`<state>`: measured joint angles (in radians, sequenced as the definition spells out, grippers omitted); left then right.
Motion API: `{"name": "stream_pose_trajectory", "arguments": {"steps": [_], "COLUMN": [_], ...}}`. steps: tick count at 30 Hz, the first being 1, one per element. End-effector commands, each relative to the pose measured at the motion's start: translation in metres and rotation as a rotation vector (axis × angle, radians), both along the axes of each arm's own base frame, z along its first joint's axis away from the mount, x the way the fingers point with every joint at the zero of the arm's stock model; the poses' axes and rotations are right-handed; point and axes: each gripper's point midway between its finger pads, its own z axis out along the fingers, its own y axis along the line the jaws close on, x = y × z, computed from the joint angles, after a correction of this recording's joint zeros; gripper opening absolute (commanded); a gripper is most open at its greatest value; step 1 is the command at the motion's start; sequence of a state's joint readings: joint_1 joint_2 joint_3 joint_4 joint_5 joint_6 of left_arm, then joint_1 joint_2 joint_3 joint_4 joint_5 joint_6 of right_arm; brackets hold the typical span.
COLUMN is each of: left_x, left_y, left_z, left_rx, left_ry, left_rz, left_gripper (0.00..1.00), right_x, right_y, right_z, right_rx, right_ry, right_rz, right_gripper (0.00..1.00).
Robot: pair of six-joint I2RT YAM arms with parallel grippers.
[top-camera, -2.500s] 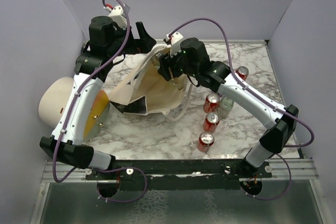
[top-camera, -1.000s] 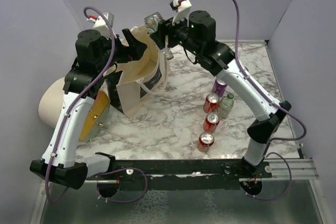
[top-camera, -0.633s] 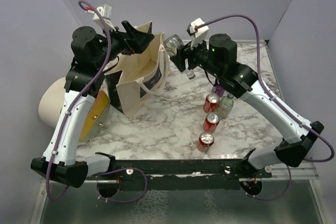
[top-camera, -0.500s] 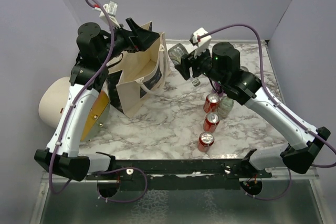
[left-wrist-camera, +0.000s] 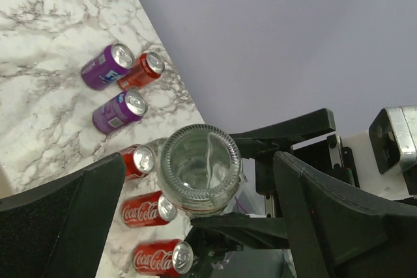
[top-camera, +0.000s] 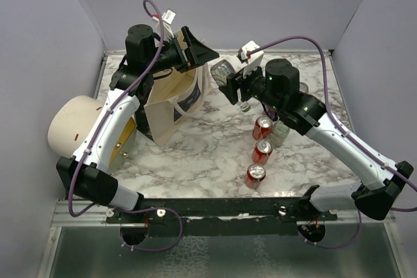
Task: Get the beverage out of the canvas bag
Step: Adjust the canvas bag at the center of the board, then place the drink at the center of the board.
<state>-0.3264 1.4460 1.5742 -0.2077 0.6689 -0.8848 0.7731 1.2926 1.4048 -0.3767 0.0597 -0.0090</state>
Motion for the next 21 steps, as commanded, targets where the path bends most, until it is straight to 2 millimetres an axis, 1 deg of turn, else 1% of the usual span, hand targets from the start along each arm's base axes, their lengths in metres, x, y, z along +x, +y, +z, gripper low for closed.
{"name": "stream_pose_trajectory", "arguments": {"steps": [1, 5, 14, 17, 21], "left_x": [-0.014, -0.016, -0.032, -0.033, -0.034], "left_y": [-0.013, -0.022, -0.045, -0.049, -0.053], "left_z": [0.002, -0.014, -0.032, -0.039, -0.044], "left_rx": [0.034, 0.085, 0.097, 0.107, 0.096], "left_ry": [0.002, 0.053, 0.095, 0.121, 0.143], "left_rz": [-0.025, -0.008, -0.091, -0.103, -0.115], "left_gripper": [0.99, 0.99, 0.98, 0.93, 0.88], "right_x": [-0.009, -0.011, -0.011, -0.012, -0.014], "right_y": [-0.001, -0.001, 0.002, 0.002, 0.0], "right_z": [0.081, 0.083, 0.084, 0.085, 0.085], "right_rx": [0.195, 0.202, 0.206, 0.211, 0.211], "right_ry": [-0.187, -0.187, -0.188, -0.19, -0.191], "right_rz": [0.03, 0.039, 0.05, 0.053, 0.056], "right_gripper": [0.02, 0.02, 0.02, 0.02, 0.02]}}
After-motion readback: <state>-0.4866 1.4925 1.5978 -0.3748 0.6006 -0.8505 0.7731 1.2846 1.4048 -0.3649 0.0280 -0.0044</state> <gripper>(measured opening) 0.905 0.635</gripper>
